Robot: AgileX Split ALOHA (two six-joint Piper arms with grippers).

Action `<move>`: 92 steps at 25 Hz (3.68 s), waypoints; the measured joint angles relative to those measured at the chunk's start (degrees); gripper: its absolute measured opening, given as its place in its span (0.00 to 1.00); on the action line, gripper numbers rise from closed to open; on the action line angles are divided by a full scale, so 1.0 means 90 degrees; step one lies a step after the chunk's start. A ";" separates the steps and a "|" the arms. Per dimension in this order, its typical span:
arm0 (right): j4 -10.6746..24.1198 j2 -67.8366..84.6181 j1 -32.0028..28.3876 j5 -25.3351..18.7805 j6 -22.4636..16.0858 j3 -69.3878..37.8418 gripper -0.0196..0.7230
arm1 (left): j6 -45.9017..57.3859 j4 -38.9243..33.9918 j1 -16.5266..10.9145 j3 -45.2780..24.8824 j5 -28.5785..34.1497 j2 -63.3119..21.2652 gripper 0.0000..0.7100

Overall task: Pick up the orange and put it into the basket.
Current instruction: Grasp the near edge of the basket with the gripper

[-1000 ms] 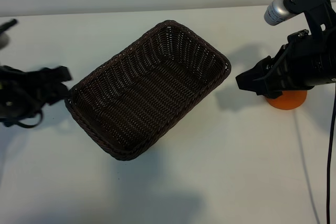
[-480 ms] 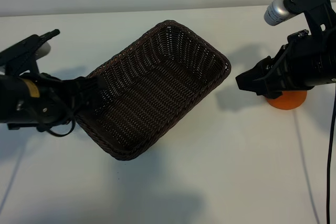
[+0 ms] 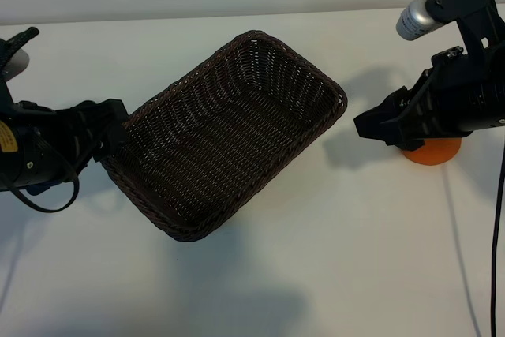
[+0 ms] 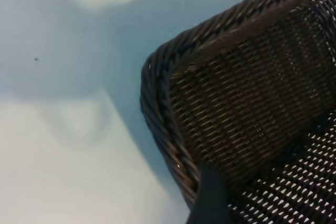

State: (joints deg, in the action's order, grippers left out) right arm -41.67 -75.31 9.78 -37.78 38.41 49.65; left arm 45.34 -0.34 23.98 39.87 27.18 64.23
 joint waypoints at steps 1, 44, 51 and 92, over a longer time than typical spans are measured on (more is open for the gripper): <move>0.0000 0.0000 0.0000 -0.0013 0.0000 0.0000 0.83 | 0.0000 0.0038 0.0000 0.0000 0.0007 -0.0005 0.82; 0.0000 0.0000 0.0000 -0.0112 0.0006 0.0000 0.83 | 0.3837 -0.2238 0.0000 -0.0994 -0.1220 0.1016 0.82; 0.0000 0.0000 0.0000 -0.0112 0.0006 0.0000 0.83 | 0.3893 -0.2223 0.0000 -0.0994 -0.1867 0.1680 0.82; 0.0000 0.0000 0.0000 -0.0174 0.0006 0.0000 0.83 | 0.4002 -0.1911 0.0074 -0.1041 -0.2879 0.2799 0.19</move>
State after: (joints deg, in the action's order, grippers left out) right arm -41.67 -75.31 9.78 -39.34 38.46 49.65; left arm 81.35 -17.54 24.65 30.50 1.27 89.42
